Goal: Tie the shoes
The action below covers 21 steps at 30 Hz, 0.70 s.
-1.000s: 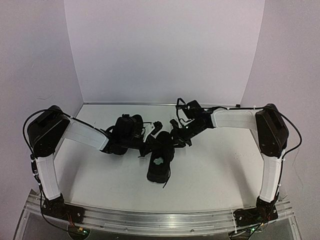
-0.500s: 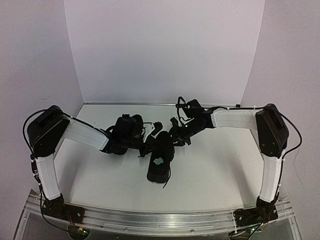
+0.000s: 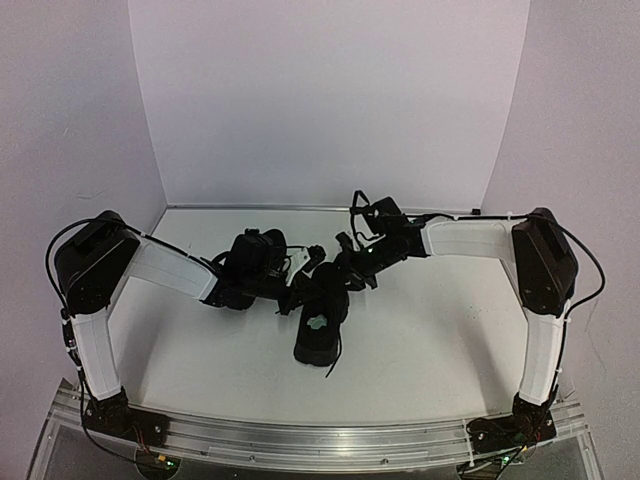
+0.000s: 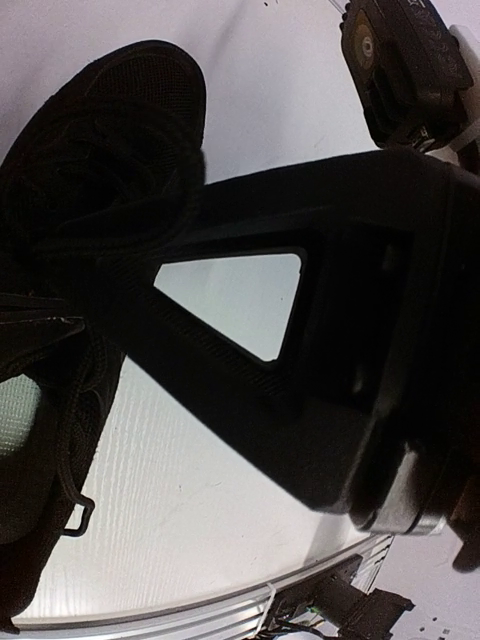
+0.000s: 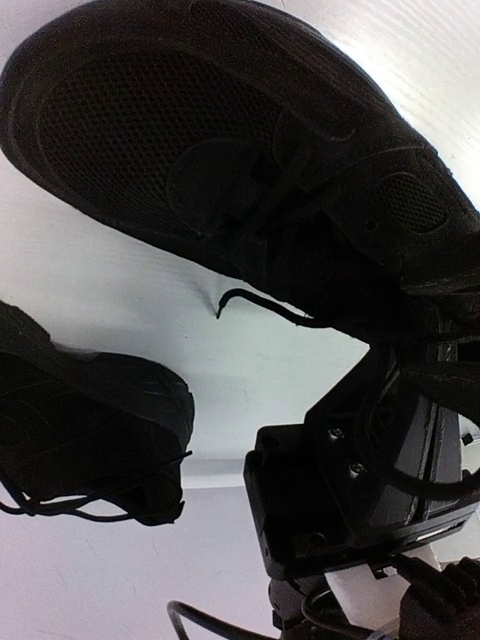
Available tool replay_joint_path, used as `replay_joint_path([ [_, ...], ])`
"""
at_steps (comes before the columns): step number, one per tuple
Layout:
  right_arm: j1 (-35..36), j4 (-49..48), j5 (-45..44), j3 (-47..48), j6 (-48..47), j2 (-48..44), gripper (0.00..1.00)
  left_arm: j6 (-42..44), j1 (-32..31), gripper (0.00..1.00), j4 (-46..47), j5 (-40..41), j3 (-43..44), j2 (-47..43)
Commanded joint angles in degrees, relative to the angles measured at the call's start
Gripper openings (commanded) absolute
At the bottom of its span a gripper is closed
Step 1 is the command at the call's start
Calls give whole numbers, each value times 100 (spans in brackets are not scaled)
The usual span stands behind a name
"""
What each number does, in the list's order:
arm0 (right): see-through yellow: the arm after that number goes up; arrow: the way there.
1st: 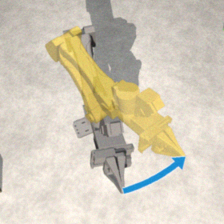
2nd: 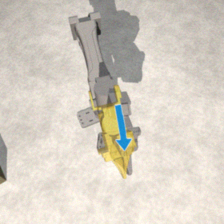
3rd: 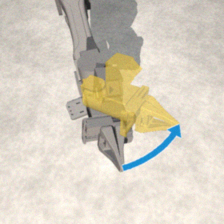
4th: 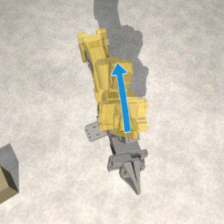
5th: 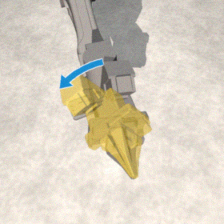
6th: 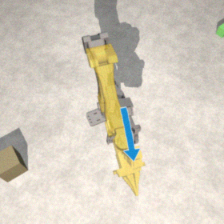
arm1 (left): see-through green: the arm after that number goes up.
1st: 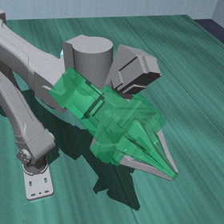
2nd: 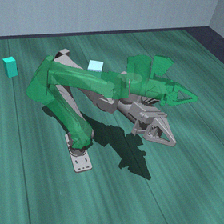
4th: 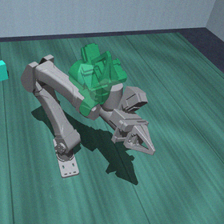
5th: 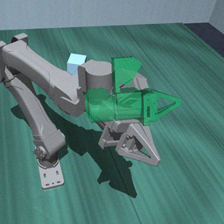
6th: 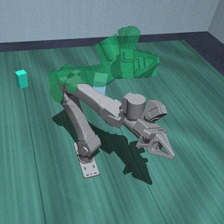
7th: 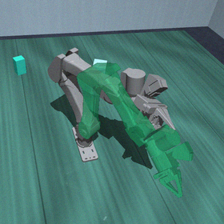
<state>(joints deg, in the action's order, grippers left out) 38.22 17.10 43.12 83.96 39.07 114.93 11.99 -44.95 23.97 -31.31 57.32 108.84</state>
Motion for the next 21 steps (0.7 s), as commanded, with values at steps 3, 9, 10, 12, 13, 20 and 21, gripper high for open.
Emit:
replay_joint_path([
  [3,75,-93,252,-66,-56,-91,21,-1,-49,0,-178,-53,96,-58],
  [9,72,-59,226,-103,-102,-179,24,-47,-50,0,-120,-33,84,-40],
  [10,72,-63,226,-93,-112,-210,25,-47,-52,0,-120,-37,84,-39],
  [12,50,-68,194,-83,-106,-285,26,-47,-52,0,-129,-30,80,-45],
  [13,24,-66,156,-89,-91,-331,26,-46,-49,0,-135,-24,78,-51],
  [20,-217,-69,-339,-326,117,-693,23,-18,-49,0,-149,-39,55,-64],
  [21,-221,-81,-415,-358,144,-728,23,-17,-49,0,-150,-41,58,-63],
])
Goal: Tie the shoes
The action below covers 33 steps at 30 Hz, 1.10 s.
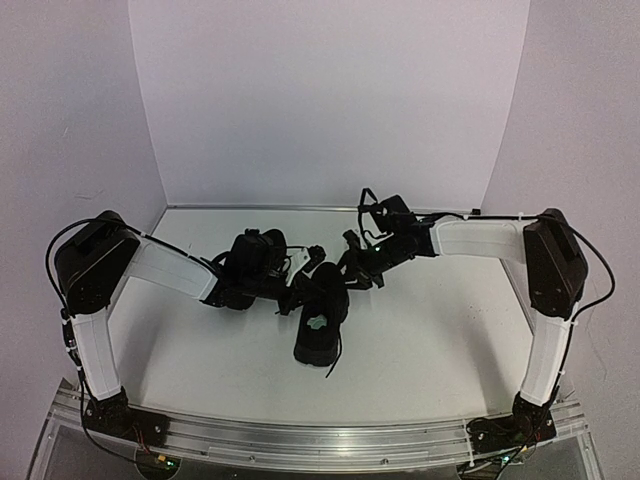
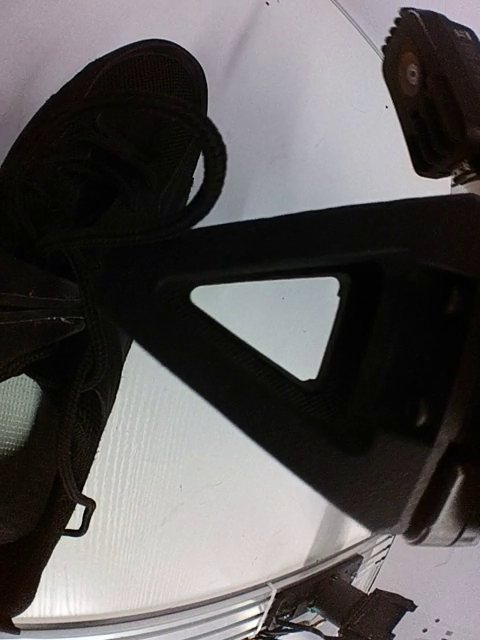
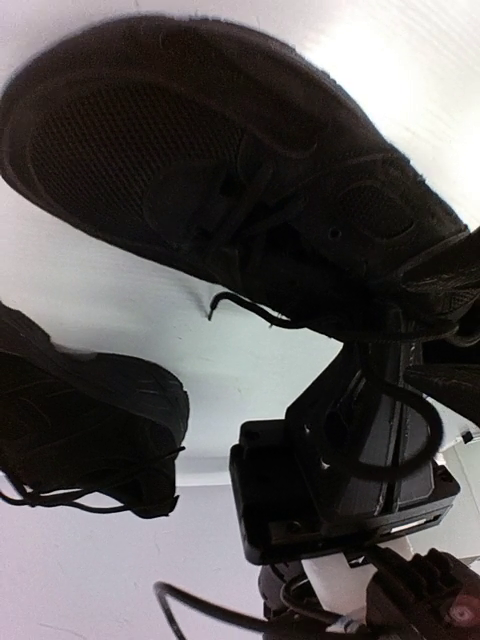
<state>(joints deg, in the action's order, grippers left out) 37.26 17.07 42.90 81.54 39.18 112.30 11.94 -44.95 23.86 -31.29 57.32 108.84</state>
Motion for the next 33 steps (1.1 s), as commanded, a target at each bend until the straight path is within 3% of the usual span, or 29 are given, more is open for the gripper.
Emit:
replay_joint_path([
  [1,-122,-103,-437,-151,164,-481,23,-15,-50,0,-141,-42,60,-58],
  [33,91,-98,179,23,61,112,21,-57,-73,0,-101,-35,111,-36],
])
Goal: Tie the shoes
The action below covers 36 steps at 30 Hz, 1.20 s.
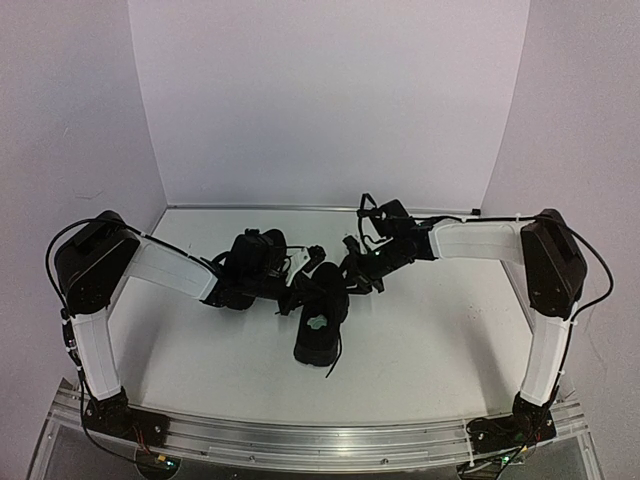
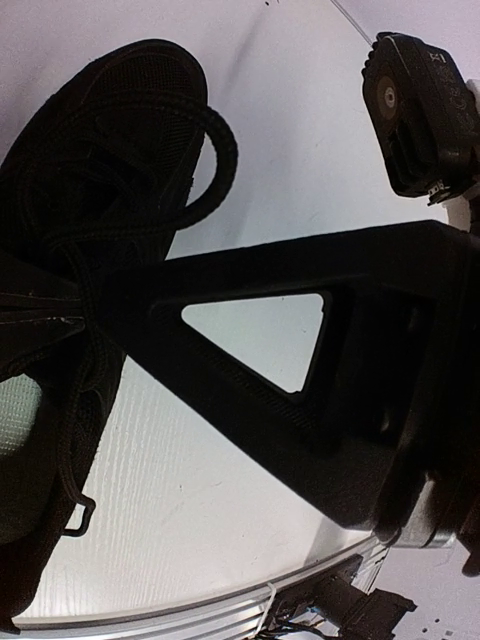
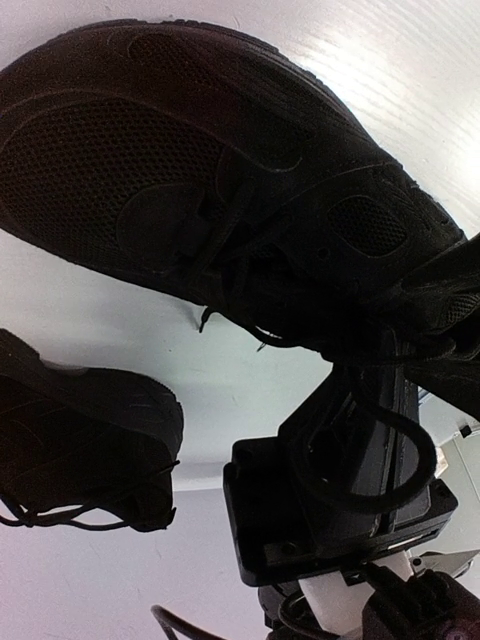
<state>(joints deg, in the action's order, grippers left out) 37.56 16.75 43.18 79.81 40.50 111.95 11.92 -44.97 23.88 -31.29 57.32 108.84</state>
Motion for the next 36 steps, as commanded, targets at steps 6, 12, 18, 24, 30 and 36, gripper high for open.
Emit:
replay_joint_path([
  [6,87,-70,227,200,-77,205,20,-57,-82,0,-94,-31,90,-41],
  [12,114,-84,363,254,-104,228,21,-58,-100,0,-77,-10,96,-30],
  [18,138,-85,469,259,-101,289,18,-51,-117,0,-61,18,123,-27],
  [24,138,-84,461,222,-96,288,4,-42,-134,0,-59,60,116,-25],
  [30,138,-84,378,203,-104,199,0,-26,-135,0,-85,104,82,-73],
  [36,98,-69,37,219,-139,-29,0,19,-137,2,-288,177,81,-158],
])
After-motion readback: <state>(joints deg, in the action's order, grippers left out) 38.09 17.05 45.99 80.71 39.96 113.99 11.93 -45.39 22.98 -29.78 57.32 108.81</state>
